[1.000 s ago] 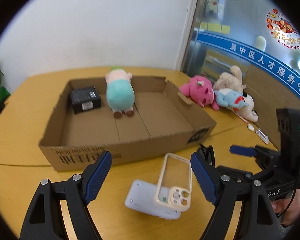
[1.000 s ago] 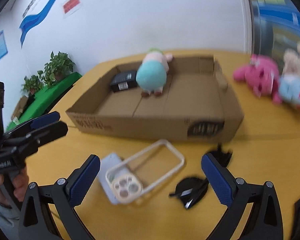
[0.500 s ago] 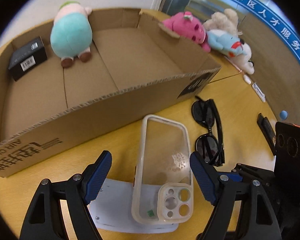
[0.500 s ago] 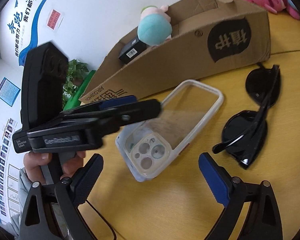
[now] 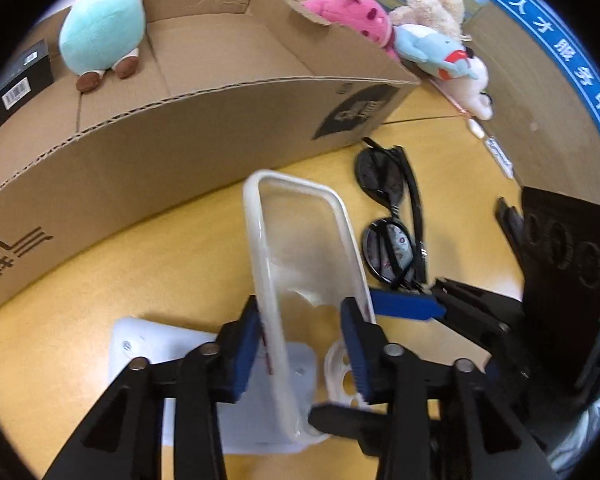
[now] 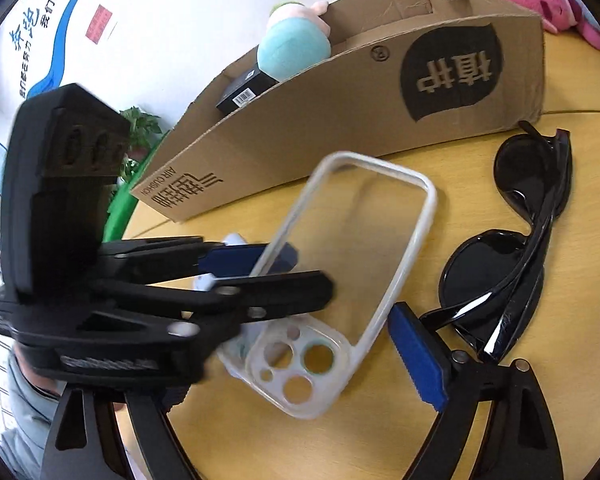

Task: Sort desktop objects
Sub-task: 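Lift the clear phone case off the white phone with the left tool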

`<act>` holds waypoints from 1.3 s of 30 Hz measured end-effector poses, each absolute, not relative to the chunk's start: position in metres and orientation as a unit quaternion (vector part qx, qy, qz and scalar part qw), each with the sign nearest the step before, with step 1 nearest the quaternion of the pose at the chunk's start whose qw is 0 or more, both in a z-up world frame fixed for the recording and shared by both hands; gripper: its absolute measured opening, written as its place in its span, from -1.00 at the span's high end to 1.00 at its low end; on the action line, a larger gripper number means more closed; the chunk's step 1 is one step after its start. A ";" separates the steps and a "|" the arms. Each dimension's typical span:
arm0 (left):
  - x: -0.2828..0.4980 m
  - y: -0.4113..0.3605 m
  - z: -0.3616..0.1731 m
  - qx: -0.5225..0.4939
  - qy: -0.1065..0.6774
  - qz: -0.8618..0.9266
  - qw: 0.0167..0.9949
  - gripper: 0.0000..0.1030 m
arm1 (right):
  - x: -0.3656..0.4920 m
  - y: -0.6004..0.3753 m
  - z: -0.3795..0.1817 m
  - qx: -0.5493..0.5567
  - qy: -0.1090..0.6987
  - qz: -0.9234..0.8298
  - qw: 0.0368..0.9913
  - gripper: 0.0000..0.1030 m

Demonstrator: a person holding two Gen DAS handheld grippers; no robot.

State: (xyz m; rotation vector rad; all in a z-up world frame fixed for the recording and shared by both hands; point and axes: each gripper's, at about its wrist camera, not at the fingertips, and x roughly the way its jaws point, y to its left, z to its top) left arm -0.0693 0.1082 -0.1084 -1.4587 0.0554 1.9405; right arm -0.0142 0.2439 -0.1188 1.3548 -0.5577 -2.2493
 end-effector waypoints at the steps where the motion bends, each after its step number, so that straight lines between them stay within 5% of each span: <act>1: -0.071 0.108 -0.110 -0.565 0.021 0.747 0.348 0.27 | -0.014 0.245 -0.118 0.492 -0.202 -0.815 0.229 -0.71; 4: -0.075 0.109 -0.112 -0.565 0.009 0.751 0.341 0.25 | -0.014 0.243 -0.116 0.493 -0.189 -0.817 0.230 -0.70; 9: -0.067 0.107 -0.100 -0.542 0.007 0.770 0.337 0.41 | -0.014 0.247 -0.111 0.487 -0.188 -0.824 0.221 -0.39; 28: -0.127 0.109 0.037 -0.394 -0.011 0.854 0.340 0.42 | -0.066 0.230 0.040 0.363 -0.092 -0.907 0.195 -0.36; 39: -0.245 0.125 0.040 -0.405 -0.053 0.849 0.334 0.44 | -0.195 0.253 0.061 0.394 -0.050 -0.894 0.207 -0.36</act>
